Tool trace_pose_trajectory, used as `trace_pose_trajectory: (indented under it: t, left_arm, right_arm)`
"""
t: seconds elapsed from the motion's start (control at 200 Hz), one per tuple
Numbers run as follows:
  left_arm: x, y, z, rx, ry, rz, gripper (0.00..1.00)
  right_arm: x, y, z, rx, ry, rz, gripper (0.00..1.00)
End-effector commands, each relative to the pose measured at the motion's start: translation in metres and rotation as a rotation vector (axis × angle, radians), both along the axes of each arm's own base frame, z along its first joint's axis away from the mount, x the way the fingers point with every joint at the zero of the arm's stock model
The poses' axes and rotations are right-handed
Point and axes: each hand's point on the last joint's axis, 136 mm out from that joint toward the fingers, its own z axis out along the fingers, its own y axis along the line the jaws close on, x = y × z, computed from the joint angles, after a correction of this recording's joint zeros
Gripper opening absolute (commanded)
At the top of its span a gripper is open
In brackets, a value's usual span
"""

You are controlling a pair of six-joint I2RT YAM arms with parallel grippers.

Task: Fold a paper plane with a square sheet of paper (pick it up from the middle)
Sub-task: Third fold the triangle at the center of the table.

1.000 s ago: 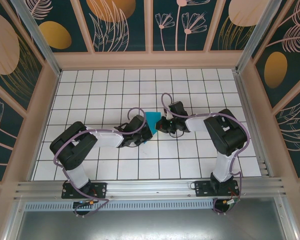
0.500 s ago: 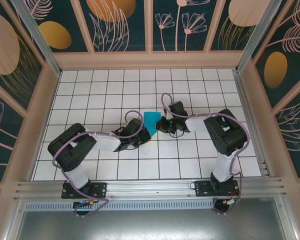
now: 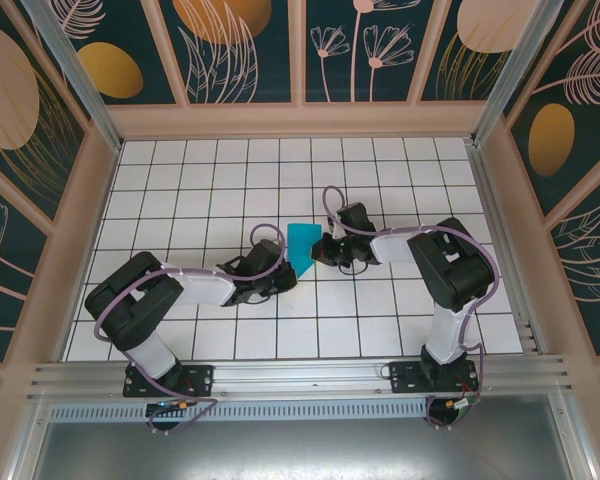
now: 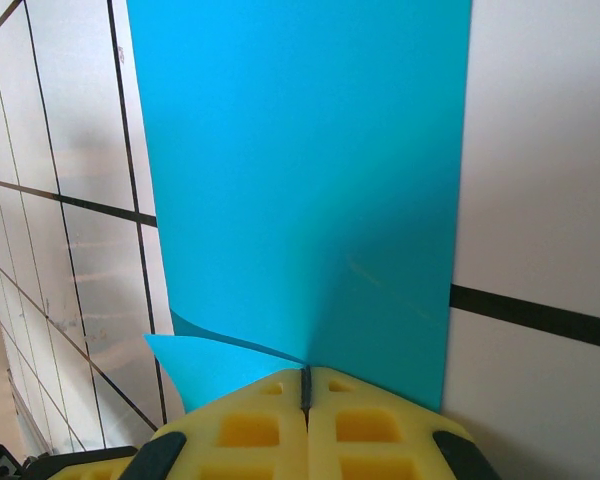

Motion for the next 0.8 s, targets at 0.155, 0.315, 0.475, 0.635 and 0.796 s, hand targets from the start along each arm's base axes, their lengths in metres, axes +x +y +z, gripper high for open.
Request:
trace_pose_trajectory:
  t: [0.155,0.315,0.475,0.635,0.796]
  left_arm:
    - [-0.051,0.044,-0.033,0.214,0.158,-0.112,0.0]
    - [-0.036,0.038,-0.009,0.21,0.073,-0.112,0.0]
    - [-0.003,0.018,0.037,0.123,-0.078,-0.07,0.0]
    - [0.017,0.0,0.055,0.068,-0.137,-0.049,0.0]
    - [0.028,-0.02,0.047,0.042,-0.122,-0.07,0.0]
  right_arm:
    - [-0.043,-0.054,-0.079,-0.293,0.191,-0.057,0.0]
    - [-0.043,-0.054,-0.079,-0.29,0.192,-0.057,0.0]
    - [-0.043,-0.054,-0.079,-0.29,0.192,-0.057,0.0]
    - [-0.043,-0.054,-0.08,-0.288,0.194,-0.06,0.0]
    - [-0.043,-0.053,-0.08,-0.285,0.196,-0.061,0.0]
